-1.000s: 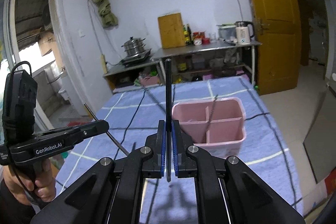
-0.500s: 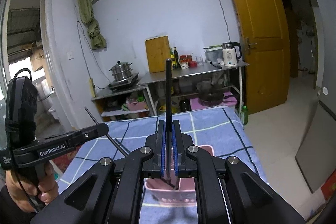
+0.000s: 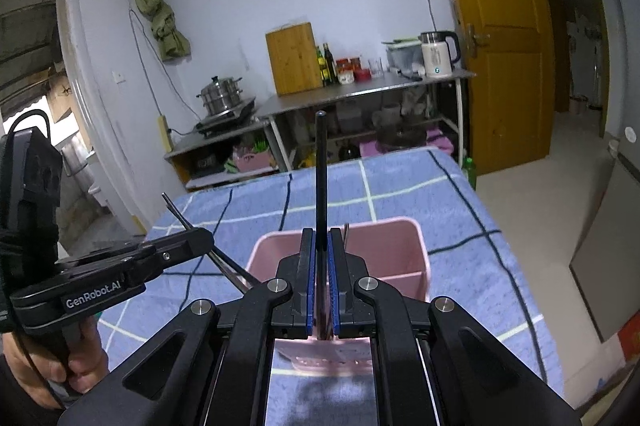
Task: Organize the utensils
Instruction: 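Lift both chopsticks into the pink holder and open both tools to drop them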
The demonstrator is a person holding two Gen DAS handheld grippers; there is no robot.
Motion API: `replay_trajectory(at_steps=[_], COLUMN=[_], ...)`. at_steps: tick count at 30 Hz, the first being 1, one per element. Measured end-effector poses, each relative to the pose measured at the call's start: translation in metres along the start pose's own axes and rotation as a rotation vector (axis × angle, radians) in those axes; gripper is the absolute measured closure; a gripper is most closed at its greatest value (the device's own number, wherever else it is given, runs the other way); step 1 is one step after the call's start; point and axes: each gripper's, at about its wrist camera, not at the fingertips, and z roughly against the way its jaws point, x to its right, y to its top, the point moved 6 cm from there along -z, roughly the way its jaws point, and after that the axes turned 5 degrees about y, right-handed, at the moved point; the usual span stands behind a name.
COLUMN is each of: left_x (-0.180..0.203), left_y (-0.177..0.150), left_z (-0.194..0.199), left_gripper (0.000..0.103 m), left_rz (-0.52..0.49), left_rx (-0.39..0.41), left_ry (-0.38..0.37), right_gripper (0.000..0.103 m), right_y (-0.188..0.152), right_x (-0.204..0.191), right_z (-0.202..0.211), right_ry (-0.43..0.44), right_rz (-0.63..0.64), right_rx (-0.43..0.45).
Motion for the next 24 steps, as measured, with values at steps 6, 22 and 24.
replay_trajectory(at_steps=[6, 22, 24], left_x=[-0.005, -0.005, -0.006], left_y=[-0.008, -0.011, -0.012], left_z=[-0.009, 0.036, 0.044], left_gripper=[0.097, 0.079, 0.079], left_rz=[0.012, -0.006, -0.009], left_rx=[-0.022, 0.059, 0.072], left_ry=[-0.004, -0.014, -0.007], right_gripper=[0.097, 0.088, 0.088], right_y=[-0.012, -0.012, -0.013], right_x=[0.003, -0.001, -0.002], right_z=[-0.013, 0.023, 0.028], right_ry=[-0.003, -0.031, -0.038], right_rz=[-0.007, 0.006, 0.006], right_rx=[-0.042, 0.008, 0.013])
